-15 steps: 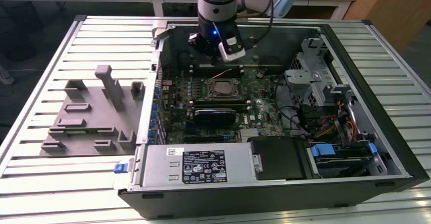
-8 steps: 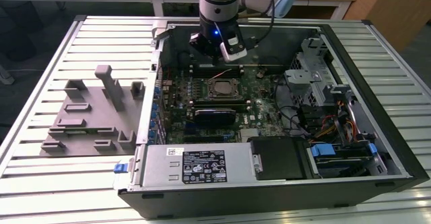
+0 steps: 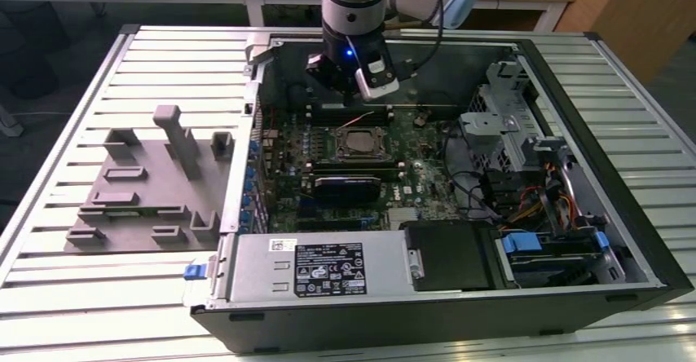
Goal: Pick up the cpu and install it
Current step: 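Install the first cpu locking lever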
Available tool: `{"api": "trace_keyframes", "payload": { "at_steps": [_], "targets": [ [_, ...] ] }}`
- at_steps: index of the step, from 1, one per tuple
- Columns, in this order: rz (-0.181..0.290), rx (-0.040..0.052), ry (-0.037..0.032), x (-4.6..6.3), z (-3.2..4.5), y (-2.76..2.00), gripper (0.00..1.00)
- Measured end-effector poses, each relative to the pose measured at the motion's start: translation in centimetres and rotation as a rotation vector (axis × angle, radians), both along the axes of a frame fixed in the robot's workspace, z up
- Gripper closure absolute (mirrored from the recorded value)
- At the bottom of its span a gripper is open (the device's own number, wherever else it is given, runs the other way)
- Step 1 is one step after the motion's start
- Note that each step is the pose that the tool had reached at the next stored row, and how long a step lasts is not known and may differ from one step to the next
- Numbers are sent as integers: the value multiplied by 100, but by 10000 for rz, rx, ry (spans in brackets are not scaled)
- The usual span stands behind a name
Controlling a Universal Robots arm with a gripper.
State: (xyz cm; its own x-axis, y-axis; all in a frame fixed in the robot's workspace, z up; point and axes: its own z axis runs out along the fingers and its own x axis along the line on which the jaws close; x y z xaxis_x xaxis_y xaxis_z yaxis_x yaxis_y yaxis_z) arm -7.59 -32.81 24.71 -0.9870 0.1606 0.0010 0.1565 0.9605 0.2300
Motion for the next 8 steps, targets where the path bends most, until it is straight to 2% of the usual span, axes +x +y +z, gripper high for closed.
{"api": "trace_keyframes", "payload": {
  "at_steps": [8],
  "targets": [
    [-128,-19,-1,6,-4,0,89]
  ]
}}
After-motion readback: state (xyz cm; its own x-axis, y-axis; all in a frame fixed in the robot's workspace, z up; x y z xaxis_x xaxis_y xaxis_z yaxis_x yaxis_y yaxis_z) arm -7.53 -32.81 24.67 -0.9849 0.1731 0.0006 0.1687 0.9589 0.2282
